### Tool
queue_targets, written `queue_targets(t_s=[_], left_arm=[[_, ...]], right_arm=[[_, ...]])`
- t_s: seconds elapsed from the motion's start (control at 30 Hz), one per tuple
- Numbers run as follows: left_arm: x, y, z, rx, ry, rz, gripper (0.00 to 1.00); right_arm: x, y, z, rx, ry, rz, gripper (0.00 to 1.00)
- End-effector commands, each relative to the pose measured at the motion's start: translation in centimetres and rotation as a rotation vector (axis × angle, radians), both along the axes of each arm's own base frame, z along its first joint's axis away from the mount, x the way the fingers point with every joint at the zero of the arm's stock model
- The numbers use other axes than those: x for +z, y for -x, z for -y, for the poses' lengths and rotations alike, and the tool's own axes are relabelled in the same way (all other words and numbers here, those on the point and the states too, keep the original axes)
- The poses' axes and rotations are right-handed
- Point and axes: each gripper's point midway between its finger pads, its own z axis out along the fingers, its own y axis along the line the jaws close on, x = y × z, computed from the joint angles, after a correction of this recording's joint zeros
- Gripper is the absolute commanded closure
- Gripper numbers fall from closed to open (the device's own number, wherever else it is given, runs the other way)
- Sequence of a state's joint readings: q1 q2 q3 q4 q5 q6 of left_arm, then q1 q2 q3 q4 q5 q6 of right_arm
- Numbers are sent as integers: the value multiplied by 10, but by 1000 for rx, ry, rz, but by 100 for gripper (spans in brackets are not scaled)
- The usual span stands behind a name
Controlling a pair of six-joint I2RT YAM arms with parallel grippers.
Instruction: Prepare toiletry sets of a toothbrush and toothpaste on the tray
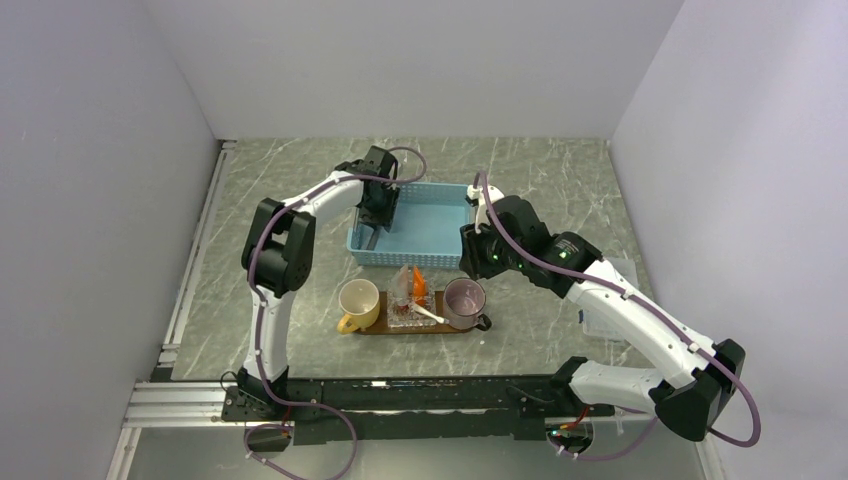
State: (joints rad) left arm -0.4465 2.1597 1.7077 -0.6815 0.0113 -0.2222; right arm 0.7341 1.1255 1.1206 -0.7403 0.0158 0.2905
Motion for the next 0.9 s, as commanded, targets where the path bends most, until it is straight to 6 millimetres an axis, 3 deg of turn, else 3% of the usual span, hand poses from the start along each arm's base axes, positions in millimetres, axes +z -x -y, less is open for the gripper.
queue_targets(t_s=[0.0,0.27,0.57,0.7,0.87], left_arm=[[-10,0,-9,0,-46,-2,56],[-18,7,-3,-18,-23,-39,59],[-21,17,2,-19,15,-60,81],[-19,19,1,-19,19,-59,100],[-4,16,3,-22,31,-27,100]], right_arm=[[10,-3,-8,23,-51,29,64],[10,-1,-7,23,-54,26,64],[11,1,-7,23,-65,27,65],[11,3,-5,20,-65,29,65],[14,4,-4,18,-72,31,65]])
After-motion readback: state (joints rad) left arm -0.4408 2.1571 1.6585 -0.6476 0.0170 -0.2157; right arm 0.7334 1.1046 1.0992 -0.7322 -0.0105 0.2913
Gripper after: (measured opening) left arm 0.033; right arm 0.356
